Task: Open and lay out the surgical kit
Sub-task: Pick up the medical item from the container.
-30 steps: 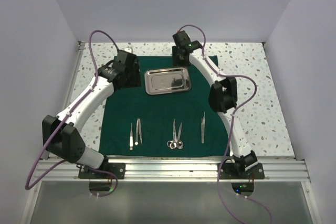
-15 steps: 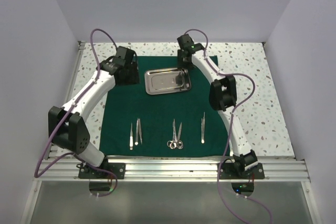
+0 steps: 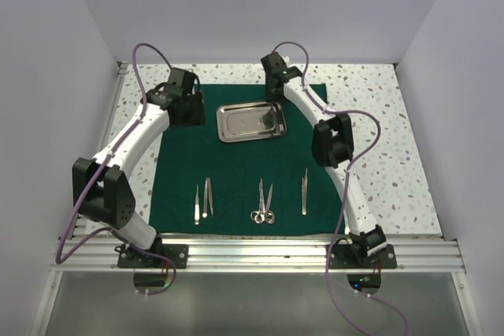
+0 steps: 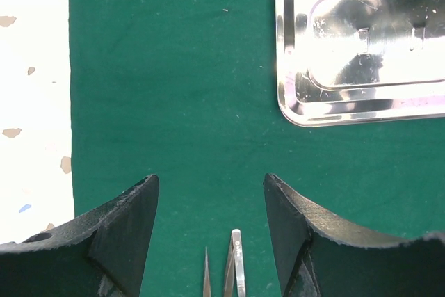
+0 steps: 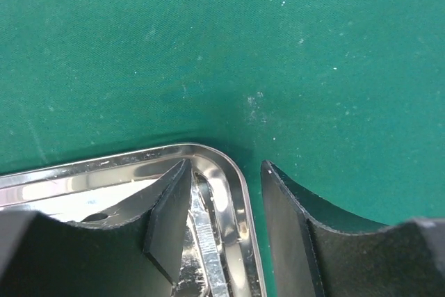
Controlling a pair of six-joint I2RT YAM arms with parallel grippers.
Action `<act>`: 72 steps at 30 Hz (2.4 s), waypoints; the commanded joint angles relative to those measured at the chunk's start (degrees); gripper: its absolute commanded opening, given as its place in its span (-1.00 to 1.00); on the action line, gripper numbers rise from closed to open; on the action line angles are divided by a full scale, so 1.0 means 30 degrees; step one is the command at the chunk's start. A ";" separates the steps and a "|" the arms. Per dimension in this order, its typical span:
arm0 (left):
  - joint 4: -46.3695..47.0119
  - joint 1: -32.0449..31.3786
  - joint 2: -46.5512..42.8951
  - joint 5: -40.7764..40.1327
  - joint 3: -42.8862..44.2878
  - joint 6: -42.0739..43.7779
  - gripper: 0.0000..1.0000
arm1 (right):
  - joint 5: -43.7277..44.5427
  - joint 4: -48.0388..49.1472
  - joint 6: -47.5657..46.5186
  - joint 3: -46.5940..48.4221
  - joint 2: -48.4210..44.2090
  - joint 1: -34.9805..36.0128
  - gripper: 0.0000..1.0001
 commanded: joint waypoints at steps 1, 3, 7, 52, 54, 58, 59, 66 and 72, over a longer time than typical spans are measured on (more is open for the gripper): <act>0.0855 0.0397 -0.0019 0.0775 -0.0236 0.0729 0.32 | 0.0946 0.0396 -0.0090 0.0336 -0.1796 0.0334 -0.03; 0.1002 0.0572 -0.0019 0.0864 -0.0441 0.0846 0.31 | 0.0946 0.0278 -0.0149 0.0425 -0.1796 0.0656 -0.03; 0.1295 0.0866 -0.0252 0.1156 -0.0909 0.0905 0.31 | 0.0713 0.0394 -0.0383 0.0337 -0.1855 0.1300 -0.03; -0.0110 0.1511 0.1241 0.0806 0.0142 0.1168 0.27 | -0.0342 0.0716 0.1345 -0.2211 -0.0390 0.0628 -0.35; -0.0198 0.1511 0.1445 0.0777 0.0319 0.1197 0.27 | -0.0372 0.0717 0.1433 -0.2241 -0.0214 0.0598 -0.38; -0.0520 0.1540 0.1826 0.0777 0.0933 0.1198 0.26 | -0.0606 0.0688 0.1550 -0.2183 0.0049 0.0511 -0.45; -0.0550 0.1540 0.1914 0.0777 0.0993 0.1198 0.26 | -0.0636 0.0687 0.1550 -0.2154 0.0108 0.0510 -0.46; -0.0697 0.1540 0.2529 0.0864 0.1491 0.1139 0.25 | 0.0153 0.0044 0.1082 -0.2182 0.0372 0.0423 -0.54; -0.0726 0.1569 0.2735 0.0806 0.1521 0.1256 0.25 | -0.0020 -0.0279 0.0789 -0.2651 0.0693 0.0276 -0.82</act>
